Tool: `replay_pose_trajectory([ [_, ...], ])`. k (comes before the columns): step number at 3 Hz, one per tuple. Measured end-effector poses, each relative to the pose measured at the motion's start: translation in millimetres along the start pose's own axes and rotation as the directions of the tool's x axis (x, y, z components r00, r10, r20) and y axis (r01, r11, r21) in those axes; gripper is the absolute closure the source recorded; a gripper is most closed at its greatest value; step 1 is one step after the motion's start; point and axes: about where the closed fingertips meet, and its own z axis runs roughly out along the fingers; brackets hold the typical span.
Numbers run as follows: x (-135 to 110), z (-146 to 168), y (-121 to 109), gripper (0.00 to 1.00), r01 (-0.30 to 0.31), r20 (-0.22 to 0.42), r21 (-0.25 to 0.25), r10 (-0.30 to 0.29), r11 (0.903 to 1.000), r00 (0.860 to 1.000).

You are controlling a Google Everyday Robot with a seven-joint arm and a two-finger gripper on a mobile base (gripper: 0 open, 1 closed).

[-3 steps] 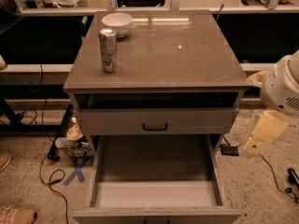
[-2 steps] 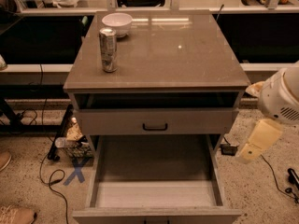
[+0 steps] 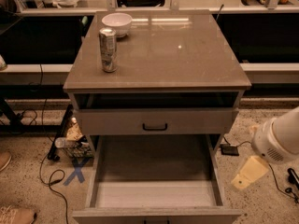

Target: Close middle drawer

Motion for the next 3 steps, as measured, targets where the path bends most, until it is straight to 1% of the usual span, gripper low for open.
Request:
replay_pose_trajectory([
  [1, 43, 75, 14, 0.00, -0.118, 0.031, -0.093, 0.121, 0.9887, 0.992],
  [2, 63, 123, 27, 0.00, -0.170, 0.043, -0.159, 0.179, 0.9725, 0.983],
  [3, 71, 161, 48, 0.19, -0.200, 0.067, -0.226, 0.219, 0.9536, 0.973],
])
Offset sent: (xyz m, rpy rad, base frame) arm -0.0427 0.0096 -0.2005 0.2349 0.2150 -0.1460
